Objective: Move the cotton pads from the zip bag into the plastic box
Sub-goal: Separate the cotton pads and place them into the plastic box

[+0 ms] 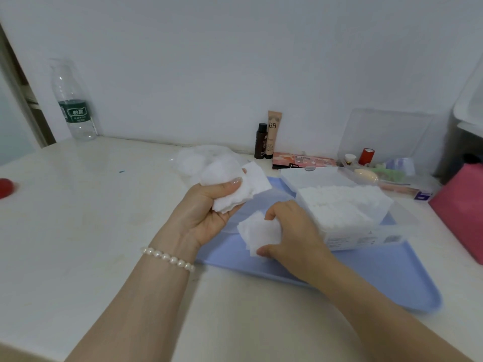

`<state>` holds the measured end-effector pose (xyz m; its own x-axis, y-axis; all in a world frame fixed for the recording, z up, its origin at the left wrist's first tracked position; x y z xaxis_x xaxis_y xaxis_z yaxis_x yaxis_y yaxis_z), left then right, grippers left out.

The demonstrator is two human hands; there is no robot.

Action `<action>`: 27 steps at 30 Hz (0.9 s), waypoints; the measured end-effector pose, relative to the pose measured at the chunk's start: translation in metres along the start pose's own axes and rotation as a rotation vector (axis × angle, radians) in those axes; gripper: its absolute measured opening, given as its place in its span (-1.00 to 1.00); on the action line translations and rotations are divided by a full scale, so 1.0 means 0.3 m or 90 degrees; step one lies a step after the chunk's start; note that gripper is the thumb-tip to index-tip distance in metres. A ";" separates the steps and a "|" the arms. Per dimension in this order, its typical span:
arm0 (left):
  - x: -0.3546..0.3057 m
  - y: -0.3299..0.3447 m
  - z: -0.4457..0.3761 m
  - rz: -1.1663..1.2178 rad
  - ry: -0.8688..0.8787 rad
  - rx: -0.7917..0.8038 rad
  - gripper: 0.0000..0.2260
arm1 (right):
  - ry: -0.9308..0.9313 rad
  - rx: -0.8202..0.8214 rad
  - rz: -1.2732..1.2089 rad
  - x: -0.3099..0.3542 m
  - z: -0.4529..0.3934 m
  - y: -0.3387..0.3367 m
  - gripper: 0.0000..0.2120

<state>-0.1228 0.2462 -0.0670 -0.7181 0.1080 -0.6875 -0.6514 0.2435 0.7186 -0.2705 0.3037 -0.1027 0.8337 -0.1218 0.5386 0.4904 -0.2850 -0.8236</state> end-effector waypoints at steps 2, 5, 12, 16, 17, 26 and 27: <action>-0.002 0.000 0.001 0.001 0.003 0.000 -0.72 | -0.041 -0.026 -0.003 -0.001 0.001 -0.003 -0.53; -0.005 -0.001 0.001 -0.005 0.009 -0.004 -0.72 | -0.097 -0.066 0.019 -0.004 0.003 -0.003 -0.55; -0.006 -0.001 0.000 -0.003 0.011 0.002 -0.75 | -0.166 -0.115 0.077 0.001 0.004 -0.009 -0.56; -0.006 -0.003 0.000 -0.001 0.008 0.003 -0.74 | -0.200 -0.115 0.041 0.009 0.004 -0.037 -0.66; -0.006 -0.004 0.000 0.001 0.007 0.003 -0.73 | -0.207 -0.108 0.034 0.013 0.004 -0.046 -0.68; -0.002 -0.003 -0.002 -0.007 0.002 0.002 -0.71 | -0.037 0.117 -0.007 0.003 -0.027 -0.186 -0.65; -0.002 -0.003 0.000 -0.009 -0.001 0.004 -0.71 | -0.019 0.117 -0.035 0.000 -0.029 -0.206 -0.65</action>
<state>-0.1219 0.2460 -0.0673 -0.7081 0.1053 -0.6982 -0.6606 0.2504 0.7077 -0.3029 0.3131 -0.0504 0.8103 -0.0810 0.5805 0.5714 -0.1110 -0.8131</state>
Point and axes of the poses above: each hand's wrist, its own z-axis away from the middle knuckle, its own y-axis out of the palm, x = y × z, the point moved 2 cm from there along -z, towards the middle knuckle, and after that the axes turned 15 degrees about y, right-handed, at the moved point
